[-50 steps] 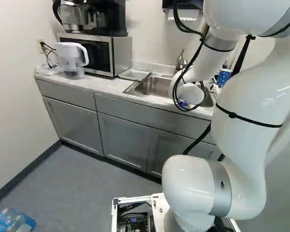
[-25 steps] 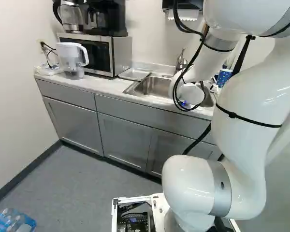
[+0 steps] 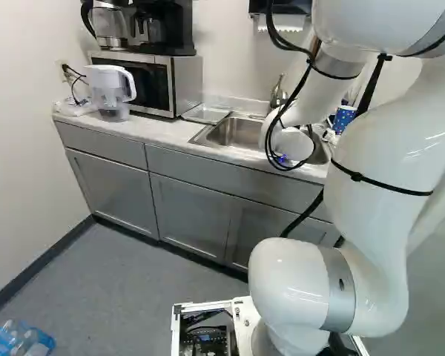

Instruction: Rinse the cup and place it in the tray

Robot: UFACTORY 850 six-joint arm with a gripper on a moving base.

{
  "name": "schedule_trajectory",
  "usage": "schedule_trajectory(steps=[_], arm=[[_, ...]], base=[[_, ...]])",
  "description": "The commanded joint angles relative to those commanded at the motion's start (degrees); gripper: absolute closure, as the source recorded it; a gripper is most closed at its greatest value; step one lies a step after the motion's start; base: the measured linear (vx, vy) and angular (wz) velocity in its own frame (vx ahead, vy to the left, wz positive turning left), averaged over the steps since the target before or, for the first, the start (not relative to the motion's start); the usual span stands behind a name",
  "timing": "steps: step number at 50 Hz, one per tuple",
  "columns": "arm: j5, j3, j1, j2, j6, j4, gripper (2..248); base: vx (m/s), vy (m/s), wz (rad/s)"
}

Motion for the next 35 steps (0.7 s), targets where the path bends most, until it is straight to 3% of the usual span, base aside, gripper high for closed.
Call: schedule_trajectory(steps=[35], arm=[[0.0,0.0,0.0,0.0,0.0,0.0,124]], base=[[0.0,0.0,0.0]])
